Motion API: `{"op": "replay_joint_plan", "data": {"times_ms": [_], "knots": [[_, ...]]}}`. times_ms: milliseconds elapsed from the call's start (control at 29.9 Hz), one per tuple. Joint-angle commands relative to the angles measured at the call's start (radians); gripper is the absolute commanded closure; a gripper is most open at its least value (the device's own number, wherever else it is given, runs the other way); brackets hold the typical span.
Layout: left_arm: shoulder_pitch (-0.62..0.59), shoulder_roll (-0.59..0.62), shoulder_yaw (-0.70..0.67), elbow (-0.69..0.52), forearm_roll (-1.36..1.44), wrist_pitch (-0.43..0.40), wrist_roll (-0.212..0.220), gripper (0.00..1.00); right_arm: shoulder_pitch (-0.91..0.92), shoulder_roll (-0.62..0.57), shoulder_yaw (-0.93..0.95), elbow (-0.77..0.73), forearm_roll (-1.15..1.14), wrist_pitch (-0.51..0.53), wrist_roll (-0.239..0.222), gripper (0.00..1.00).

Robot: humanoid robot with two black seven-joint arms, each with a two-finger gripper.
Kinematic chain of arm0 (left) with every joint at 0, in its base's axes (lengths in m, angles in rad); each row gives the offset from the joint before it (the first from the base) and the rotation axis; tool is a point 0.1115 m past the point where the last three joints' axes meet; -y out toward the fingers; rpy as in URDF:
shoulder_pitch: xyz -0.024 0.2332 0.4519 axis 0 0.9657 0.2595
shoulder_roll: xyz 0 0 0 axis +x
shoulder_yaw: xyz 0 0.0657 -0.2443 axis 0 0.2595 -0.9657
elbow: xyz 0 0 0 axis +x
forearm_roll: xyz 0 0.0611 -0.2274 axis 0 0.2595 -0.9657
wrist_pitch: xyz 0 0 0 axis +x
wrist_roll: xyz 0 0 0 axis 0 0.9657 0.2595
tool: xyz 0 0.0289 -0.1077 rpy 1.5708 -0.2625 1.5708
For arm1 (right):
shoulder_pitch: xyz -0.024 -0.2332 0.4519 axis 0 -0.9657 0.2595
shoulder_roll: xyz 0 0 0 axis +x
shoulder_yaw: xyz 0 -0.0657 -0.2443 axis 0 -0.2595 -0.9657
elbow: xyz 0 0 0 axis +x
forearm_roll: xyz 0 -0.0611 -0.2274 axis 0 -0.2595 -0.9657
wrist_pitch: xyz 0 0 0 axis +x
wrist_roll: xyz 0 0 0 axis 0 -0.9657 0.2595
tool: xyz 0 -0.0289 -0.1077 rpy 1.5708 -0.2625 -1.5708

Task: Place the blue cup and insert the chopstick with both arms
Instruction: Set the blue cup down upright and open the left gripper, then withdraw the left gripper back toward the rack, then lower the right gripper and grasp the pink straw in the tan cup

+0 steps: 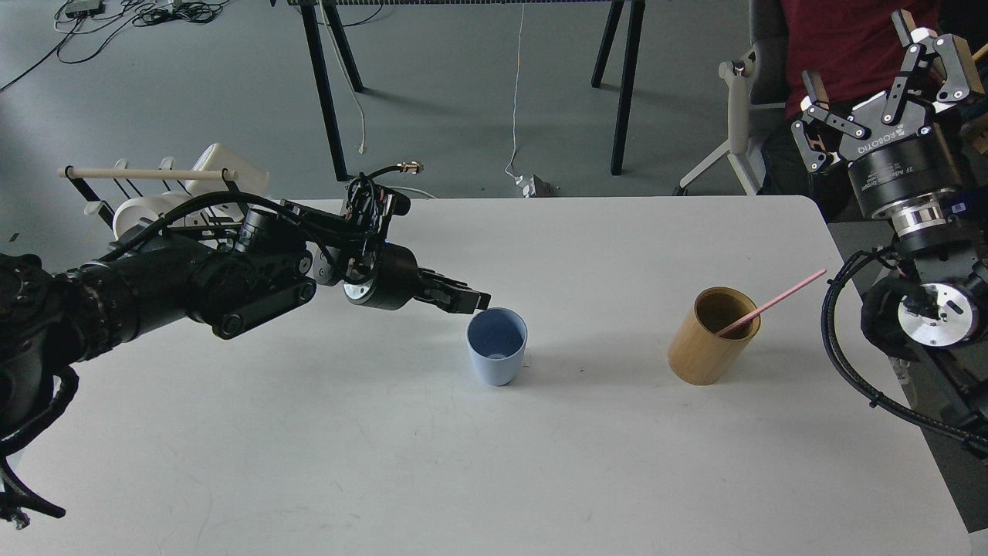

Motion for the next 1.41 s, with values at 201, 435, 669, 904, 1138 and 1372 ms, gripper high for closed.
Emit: {"op": "replay_joint_plan", "data": {"times_ms": [201, 435, 669, 904, 1138, 1372], "knots": [[0.128, 0.094, -0.335, -0.001, -0.292, -0.022, 0.0, 0.11, -0.049, -0.173, 0.002, 0.125, -0.459, -0.192, 0.0, 0.09], [0.28, 0.088, -0.763, -0.046, -0.432, -0.132, 0.0, 0.11, -0.17, -0.304, -0.001, 0.231, -0.657, -0.531, 0.0, 0.09], [0.377, 0.08, -0.964, -0.146, -0.698, -0.132, 0.0, 0.09, -0.328, -0.305, -0.001, 0.191, -0.855, -0.726, 0.0, 0.09], [0.403, 0.082, -0.958, -0.147, -0.765, -0.132, 0.0, 0.07, -0.471, -0.301, -0.016, 0.168, -0.86, -0.726, 0.0, 0.09], [0.42, 0.084, -0.952, -0.147, -0.765, -0.132, 0.0, 0.07, -0.459, -0.275, -0.189, 0.119, -0.86, -0.726, 0.0, 0.1], [0.429, 0.085, -0.95, -0.147, -0.765, -0.132, 0.0, 0.06, -0.362, -0.22, -0.34, 0.047, -0.917, -0.726, 0.0, 0.12]]}}
